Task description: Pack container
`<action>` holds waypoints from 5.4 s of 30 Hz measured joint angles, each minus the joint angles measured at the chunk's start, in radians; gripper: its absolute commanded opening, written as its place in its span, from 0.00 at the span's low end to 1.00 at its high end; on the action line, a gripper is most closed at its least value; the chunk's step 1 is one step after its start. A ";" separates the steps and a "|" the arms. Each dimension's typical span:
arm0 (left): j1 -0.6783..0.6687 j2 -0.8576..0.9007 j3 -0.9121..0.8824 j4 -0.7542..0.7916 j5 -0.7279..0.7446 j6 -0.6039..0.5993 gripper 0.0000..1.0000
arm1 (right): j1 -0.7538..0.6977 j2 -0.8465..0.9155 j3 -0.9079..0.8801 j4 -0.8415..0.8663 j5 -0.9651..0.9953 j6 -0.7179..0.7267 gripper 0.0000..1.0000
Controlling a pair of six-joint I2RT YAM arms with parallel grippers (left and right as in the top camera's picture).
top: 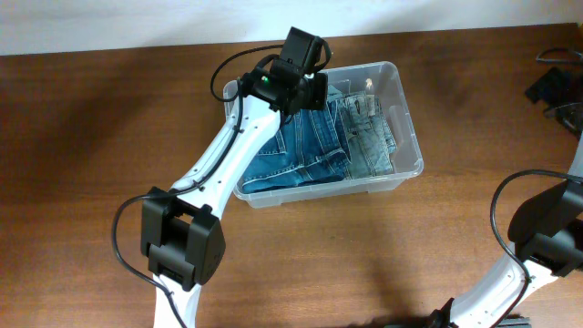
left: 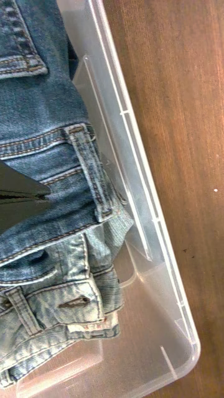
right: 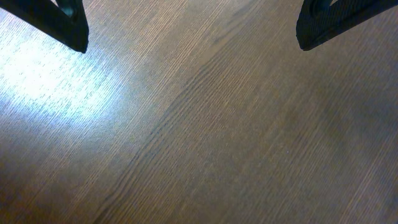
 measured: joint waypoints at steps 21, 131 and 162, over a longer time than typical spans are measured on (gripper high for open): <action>-0.020 0.116 0.030 0.040 0.014 0.003 0.01 | 0.000 0.000 0.000 0.000 0.000 0.000 0.98; 0.195 -0.915 -0.702 -0.167 0.095 0.268 0.99 | 0.000 0.000 0.000 0.000 0.000 0.000 0.98; 0.562 -1.957 -2.002 0.995 0.206 0.496 0.99 | 0.000 0.000 0.000 0.000 0.000 0.000 0.99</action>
